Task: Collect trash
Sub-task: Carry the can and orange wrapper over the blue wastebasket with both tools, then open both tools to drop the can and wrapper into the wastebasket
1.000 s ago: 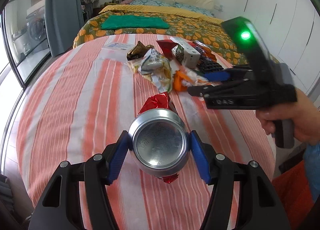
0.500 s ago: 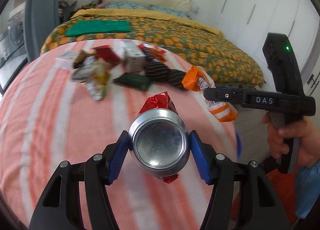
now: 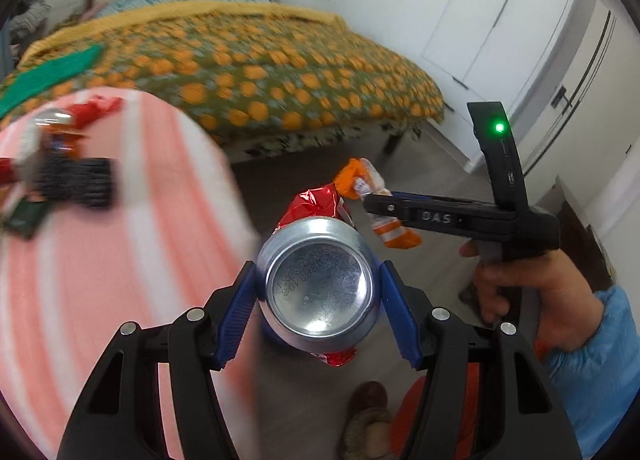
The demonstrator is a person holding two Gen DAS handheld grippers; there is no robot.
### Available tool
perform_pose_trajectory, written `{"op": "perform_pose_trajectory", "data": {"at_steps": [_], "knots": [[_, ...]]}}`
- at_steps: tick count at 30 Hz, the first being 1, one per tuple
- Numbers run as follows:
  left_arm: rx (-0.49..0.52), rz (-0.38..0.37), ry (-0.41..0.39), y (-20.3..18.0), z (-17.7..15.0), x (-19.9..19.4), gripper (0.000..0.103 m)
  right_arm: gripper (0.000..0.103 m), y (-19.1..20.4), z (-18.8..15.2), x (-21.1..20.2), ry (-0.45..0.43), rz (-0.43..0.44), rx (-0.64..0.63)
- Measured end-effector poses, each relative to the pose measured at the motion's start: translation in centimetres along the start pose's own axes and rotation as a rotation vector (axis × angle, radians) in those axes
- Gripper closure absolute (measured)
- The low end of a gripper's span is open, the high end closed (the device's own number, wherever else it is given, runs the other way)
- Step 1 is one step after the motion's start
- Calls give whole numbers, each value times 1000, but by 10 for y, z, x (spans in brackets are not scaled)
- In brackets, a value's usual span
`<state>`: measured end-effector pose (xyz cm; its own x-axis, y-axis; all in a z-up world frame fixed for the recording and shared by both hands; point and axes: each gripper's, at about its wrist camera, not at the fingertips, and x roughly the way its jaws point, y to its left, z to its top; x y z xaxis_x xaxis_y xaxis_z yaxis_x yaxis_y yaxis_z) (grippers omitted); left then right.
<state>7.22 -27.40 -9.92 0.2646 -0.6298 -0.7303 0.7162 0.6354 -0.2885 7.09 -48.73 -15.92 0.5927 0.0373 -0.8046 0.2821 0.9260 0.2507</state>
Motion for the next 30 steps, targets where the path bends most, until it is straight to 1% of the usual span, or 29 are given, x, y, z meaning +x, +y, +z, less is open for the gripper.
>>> {"op": "perform_pose_trajectory", "data": {"at_steps": [1,3,4,7,11,12,13,14,15,16,18,21,23,24,26,27,28,30], "knots": [[-3,-2,23,-9,3,21,42,60,-13,-1,5,3,-13,21],[0,9,48,-17,5,48,42,60,-35,-5,16,12,-32,60],[-3,16,66,-21,6,68,42,60,-44,-7,21,19,-30,76],[-26,29,102,-24,5,107,42,60,-68,-6,35,38,-19,125],[-26,53,132,-24,5,149,42,58,-85,-1,50,46,12,178],[-21,56,134,-21,8,158,41,56,-91,0,54,47,19,190],[-18,59,136,-20,10,168,41,39,-96,2,59,47,24,205],[-23,66,145,-18,12,177,39,31,-100,3,61,44,33,222],[-36,75,161,-17,15,185,33,29,-106,4,61,33,43,256],[-46,82,165,-16,17,188,31,29,-107,4,59,28,44,272],[-59,71,148,-15,21,180,29,28,-111,7,51,8,39,298],[-35,52,84,-22,23,150,22,25,-109,12,34,-40,20,296],[-22,26,35,-25,22,116,20,23,-99,14,19,-81,-10,263],[-19,25,22,-26,21,103,19,22,-95,14,14,-94,-19,250],[-6,18,-15,-21,14,64,18,20,-79,16,3,-127,-39,201],[-1,27,-32,-16,9,47,16,20,-68,16,-3,-144,-47,169],[2,49,-52,-8,3,28,14,19,-53,16,-9,-164,-57,126],[-8,104,-72,12,-12,-2,13,18,-24,15,-16,-199,-73,45]]}}
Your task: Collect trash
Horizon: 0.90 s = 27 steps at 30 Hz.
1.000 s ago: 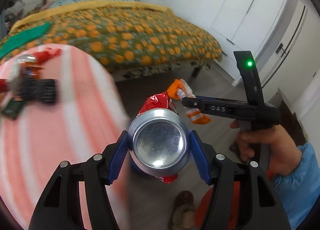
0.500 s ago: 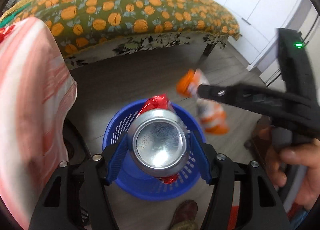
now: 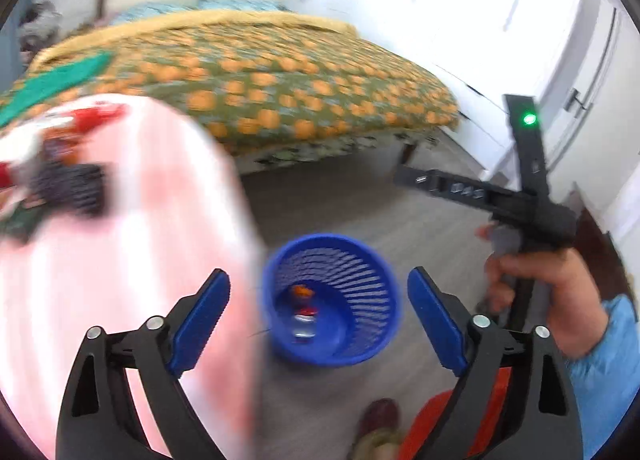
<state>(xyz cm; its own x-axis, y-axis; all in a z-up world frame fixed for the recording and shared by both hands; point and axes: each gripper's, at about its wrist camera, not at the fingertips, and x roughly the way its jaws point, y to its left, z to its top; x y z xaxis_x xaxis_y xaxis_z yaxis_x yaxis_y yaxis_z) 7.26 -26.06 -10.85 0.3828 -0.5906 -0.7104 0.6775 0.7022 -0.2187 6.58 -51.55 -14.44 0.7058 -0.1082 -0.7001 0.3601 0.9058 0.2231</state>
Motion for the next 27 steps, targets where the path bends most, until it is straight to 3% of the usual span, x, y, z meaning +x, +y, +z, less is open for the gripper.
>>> {"op": "perform_pose_trajectory", "data": {"at_steps": [6,9,12,19,27], "knots": [[-113,238,5,103,-42,-54,13,16,122,-21,-14,-76,85,-295],[-172,375,18,160,-54,-69,12,15,187,-42,-9,-53,183,-432],[-216,463,23,203,-59,-78,12,14,244,-66,5,3,254,-535],[-291,517,41,266,-58,-82,10,14,323,-100,29,62,265,-671],[-261,508,88,291,-47,-70,4,14,332,-100,47,110,214,-636]]}}
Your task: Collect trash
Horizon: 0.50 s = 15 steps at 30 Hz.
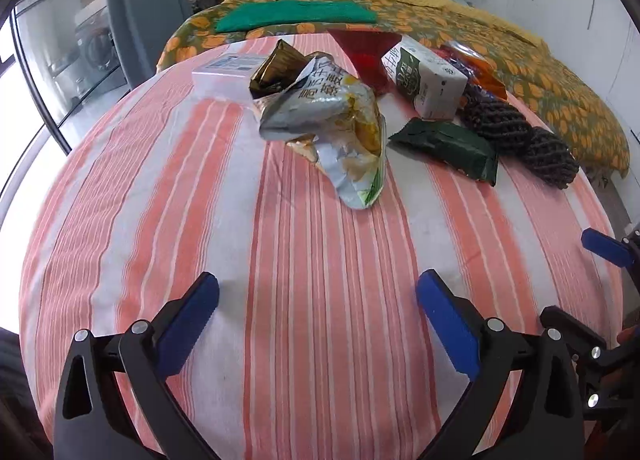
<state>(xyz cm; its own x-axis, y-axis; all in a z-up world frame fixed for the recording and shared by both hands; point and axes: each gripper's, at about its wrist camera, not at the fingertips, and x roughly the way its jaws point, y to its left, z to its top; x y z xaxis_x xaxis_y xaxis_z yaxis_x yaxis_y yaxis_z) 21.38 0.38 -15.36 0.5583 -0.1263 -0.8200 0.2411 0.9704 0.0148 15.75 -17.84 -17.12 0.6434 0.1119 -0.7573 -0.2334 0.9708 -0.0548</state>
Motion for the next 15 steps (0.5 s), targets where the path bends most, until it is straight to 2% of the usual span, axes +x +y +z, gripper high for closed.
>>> {"op": "perform_pose_trajectory", "data": {"at_steps": [5,8,15], "knots": [[4,8,1,-3,0,2,4,11,-1,0,5,15,-2,0],[3,5,2,-4,-1,2,4,9,-9,1,9,35,31,49],[2,5,1,-3,-1,2,4,9,-6,1,7,23,-1,38]]}}
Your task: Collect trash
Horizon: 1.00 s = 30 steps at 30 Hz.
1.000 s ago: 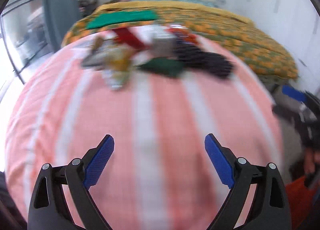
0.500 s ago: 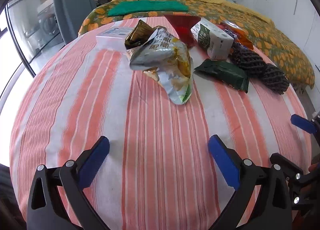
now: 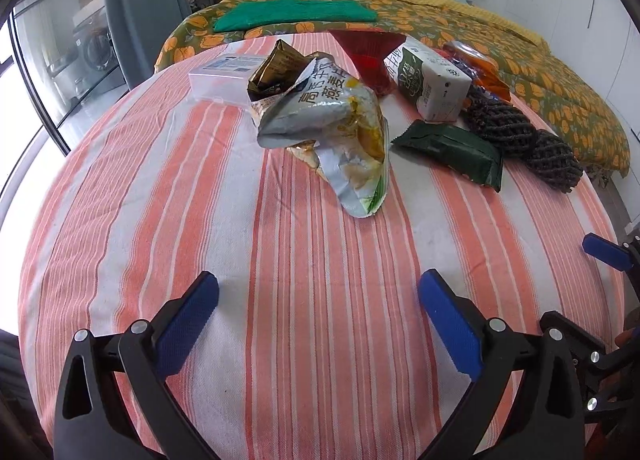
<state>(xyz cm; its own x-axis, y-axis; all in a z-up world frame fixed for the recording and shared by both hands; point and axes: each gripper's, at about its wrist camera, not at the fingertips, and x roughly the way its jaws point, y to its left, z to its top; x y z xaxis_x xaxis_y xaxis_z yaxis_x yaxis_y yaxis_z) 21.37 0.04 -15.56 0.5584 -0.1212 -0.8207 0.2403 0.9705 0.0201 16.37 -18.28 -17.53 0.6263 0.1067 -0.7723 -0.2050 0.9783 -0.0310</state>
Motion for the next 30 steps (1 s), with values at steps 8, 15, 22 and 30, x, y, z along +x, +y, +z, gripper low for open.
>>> {"op": "perform_pose_trajectory", "data": {"at_steps": [8,15,22,30], "knots": [[0,0,0,0,0,0,4,9,0,-1,-1,-4,-6,-4],[0,0,0,0,0,0,4,9,2,-1,-1,-7,-17,-11],[0,0,0,-1,0,0,4,9,2,-1,-1,-7,-15,-10],[0,0,0,0,0,0,4,8,2,0,-1,-7,-16,-10]]}}
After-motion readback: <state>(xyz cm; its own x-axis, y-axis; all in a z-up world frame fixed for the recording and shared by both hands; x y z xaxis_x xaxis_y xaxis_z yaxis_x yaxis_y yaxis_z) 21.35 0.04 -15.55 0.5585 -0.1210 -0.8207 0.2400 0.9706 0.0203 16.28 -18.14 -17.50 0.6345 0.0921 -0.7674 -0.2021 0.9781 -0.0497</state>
